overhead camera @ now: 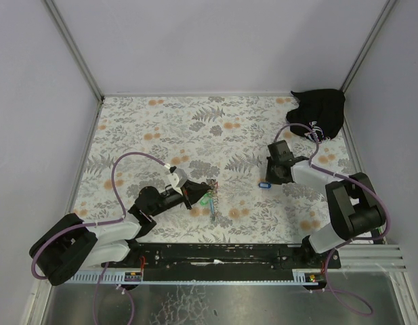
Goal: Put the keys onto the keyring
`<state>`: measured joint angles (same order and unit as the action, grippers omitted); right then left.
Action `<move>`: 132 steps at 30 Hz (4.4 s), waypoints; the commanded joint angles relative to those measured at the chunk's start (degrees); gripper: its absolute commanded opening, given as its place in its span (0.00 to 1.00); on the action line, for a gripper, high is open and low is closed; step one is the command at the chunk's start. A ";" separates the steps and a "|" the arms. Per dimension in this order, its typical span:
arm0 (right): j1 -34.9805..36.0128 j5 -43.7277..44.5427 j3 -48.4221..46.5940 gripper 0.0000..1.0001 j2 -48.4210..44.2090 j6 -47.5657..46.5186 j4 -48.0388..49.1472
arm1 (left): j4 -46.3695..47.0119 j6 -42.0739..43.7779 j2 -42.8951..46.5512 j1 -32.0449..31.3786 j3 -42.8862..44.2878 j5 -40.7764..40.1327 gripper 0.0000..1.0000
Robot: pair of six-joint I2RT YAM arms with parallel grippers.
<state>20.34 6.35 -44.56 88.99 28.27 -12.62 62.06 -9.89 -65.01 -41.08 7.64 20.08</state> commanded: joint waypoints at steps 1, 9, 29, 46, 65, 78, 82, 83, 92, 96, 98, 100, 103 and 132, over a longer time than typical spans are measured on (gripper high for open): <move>0.22 -4.90 2.61 0.15 -1.65 1.17 -4.95 | 3.04 -0.16 0.92 0.34 0.53 0.14 0.00; 4.09 -6.16 2.24 0.15 -4.77 0.69 -8.80 | 2.80 -0.04 0.73 0.34 0.70 -0.01 0.00; 9.01 -2.93 0.75 0.29 -10.81 -5.70 -4.67 | 2.91 0.13 0.74 0.37 0.62 -0.02 0.00; 2.91 -12.38 7.48 0.24 -8.53 -7.53 8.75 | 2.96 0.13 0.61 0.34 0.53 -0.15 0.00; 2.78 -13.39 8.38 0.21 -6.55 -8.37 10.76 | 2.90 -0.04 0.37 0.39 0.67 0.06 0.00; 2.73 -13.56 8.21 0.16 -6.20 -8.85 11.12 | 2.81 0.05 0.27 0.38 0.79 0.14 0.00; 2.77 -13.45 8.02 0.20 -6.45 -9.01 11.14 | 2.80 -0.04 0.17 0.37 0.79 0.29 0.00; 2.78 -13.31 7.92 0.20 -6.54 -9.09 11.13 | 2.80 -0.04 0.21 0.38 0.84 0.30 0.00; 2.77 -13.67 7.47 0.21 -6.66 -9.79 11.70 | 2.97 -0.04 -0.07 0.34 0.98 0.36 0.00; 2.78 -13.79 7.38 0.21 -6.89 -10.38 11.72 | 3.06 -0.04 -0.41 0.39 1.05 0.41 0.00; 2.78 -14.05 7.41 0.20 -6.90 -10.54 11.85 | 3.16 -0.04 -0.49 0.36 1.06 0.49 0.00; 2.77 -14.32 7.36 0.19 -6.70 -10.68 11.85 | 3.17 -0.04 -0.56 0.39 1.06 0.47 0.00; 2.72 -14.73 7.35 0.17 -6.15 -10.72 11.91 | 3.24 -0.04 -0.74 0.39 1.17 0.52 0.00; 3.55 -36.06 9.44 0.00 -20.20 -26.65 28.96 | 2.84 5.91 -1.64 0.47 1.51 2.06 0.00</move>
<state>23.46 -20.38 -33.87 69.78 8.29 9.15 61.65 -7.35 -66.65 -41.08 7.64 20.58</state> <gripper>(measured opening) 0.011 0.009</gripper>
